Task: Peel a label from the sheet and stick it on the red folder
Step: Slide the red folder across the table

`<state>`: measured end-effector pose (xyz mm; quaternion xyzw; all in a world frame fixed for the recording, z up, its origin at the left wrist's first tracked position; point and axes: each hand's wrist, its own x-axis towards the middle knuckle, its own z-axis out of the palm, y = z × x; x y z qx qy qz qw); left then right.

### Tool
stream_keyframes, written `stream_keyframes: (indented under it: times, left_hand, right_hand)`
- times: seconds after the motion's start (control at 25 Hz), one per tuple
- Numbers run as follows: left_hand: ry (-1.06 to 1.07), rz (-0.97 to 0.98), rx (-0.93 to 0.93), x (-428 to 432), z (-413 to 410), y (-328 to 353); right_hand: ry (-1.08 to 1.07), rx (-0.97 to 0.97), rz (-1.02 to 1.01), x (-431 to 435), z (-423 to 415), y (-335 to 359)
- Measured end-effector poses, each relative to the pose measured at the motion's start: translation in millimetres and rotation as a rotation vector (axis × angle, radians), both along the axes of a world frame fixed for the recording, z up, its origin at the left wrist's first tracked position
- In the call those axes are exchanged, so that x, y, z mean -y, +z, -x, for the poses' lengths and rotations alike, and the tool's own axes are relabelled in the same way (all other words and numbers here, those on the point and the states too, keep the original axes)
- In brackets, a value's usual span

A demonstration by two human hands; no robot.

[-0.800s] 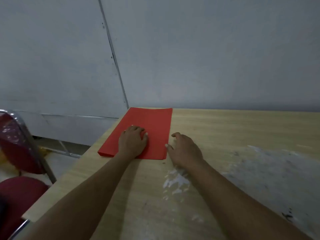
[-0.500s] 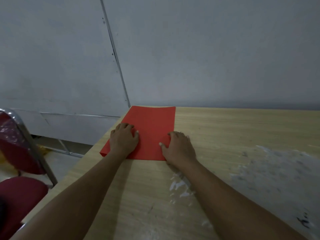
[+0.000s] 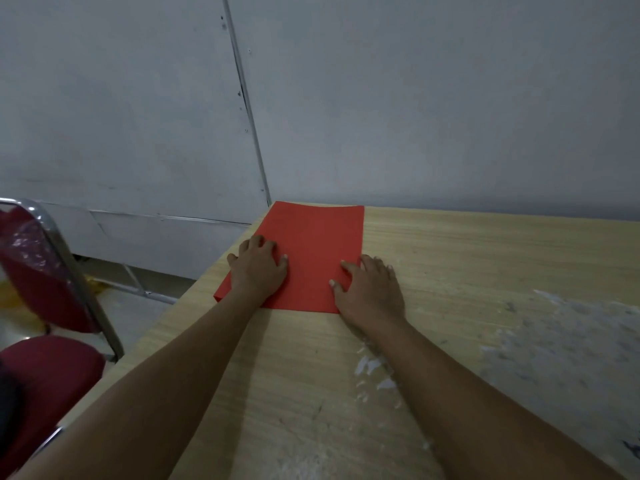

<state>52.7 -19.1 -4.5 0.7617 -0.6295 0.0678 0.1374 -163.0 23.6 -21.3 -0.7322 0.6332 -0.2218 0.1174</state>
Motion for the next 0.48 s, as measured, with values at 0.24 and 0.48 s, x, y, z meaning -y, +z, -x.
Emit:
stream_keyframes:
  times: [0.24, 0.48]
  left_hand:
    - [-0.007, -0.014, -0.003, -2, 3, -1]
    - [-0.017, -0.012, 0.012, -15, 31, -5]
  right_hand:
    - [0.0, -0.012, 0.0, -3, 6, 0]
    - [-0.023, -0.035, 0.012, -18, 29, 0]
